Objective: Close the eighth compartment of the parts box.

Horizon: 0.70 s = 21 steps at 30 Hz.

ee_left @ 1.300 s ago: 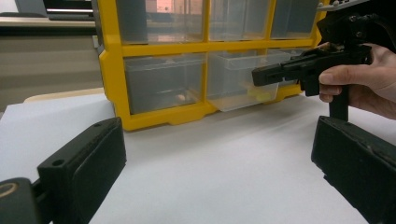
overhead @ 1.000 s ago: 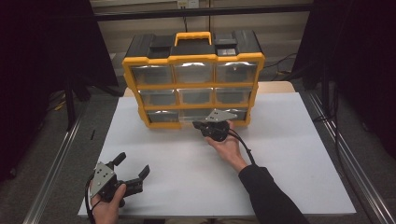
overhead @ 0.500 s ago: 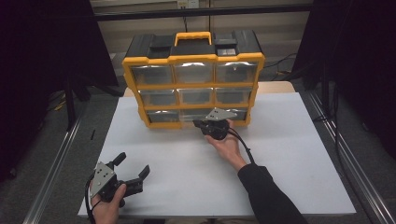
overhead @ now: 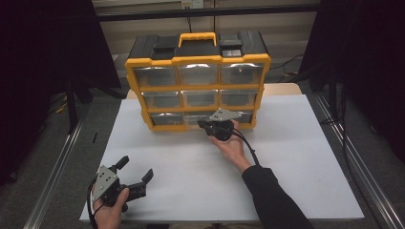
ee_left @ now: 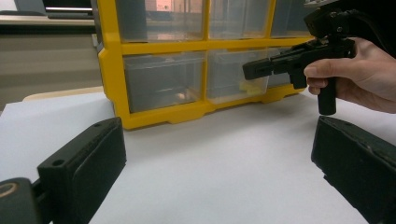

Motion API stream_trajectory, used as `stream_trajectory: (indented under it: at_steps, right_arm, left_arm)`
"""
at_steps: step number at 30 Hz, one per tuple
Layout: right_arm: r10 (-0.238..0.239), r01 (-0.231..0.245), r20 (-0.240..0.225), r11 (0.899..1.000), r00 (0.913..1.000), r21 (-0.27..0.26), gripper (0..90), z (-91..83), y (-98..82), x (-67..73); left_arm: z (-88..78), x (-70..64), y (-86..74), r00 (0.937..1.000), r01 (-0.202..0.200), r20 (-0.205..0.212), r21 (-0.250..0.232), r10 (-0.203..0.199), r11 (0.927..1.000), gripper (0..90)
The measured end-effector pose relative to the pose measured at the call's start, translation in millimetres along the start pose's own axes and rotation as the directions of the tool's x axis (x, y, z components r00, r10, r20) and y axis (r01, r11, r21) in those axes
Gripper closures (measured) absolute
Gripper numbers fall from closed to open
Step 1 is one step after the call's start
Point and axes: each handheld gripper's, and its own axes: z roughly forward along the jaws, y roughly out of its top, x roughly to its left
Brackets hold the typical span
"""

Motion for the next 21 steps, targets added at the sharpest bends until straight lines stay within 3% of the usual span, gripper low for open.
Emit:
stream_trajectory:
  at_steps: [21]
  right_arm:
    - [0.002, -0.002, 0.043, 1.000, 0.9991, 0.001, 90.0, 6.6, 1.8, -7.5]
  left_arm:
    - [0.1, 0.1, -0.1, 1.0000, -0.002, 0.001, 0.001, 0.002, 1.0000, 3.2]
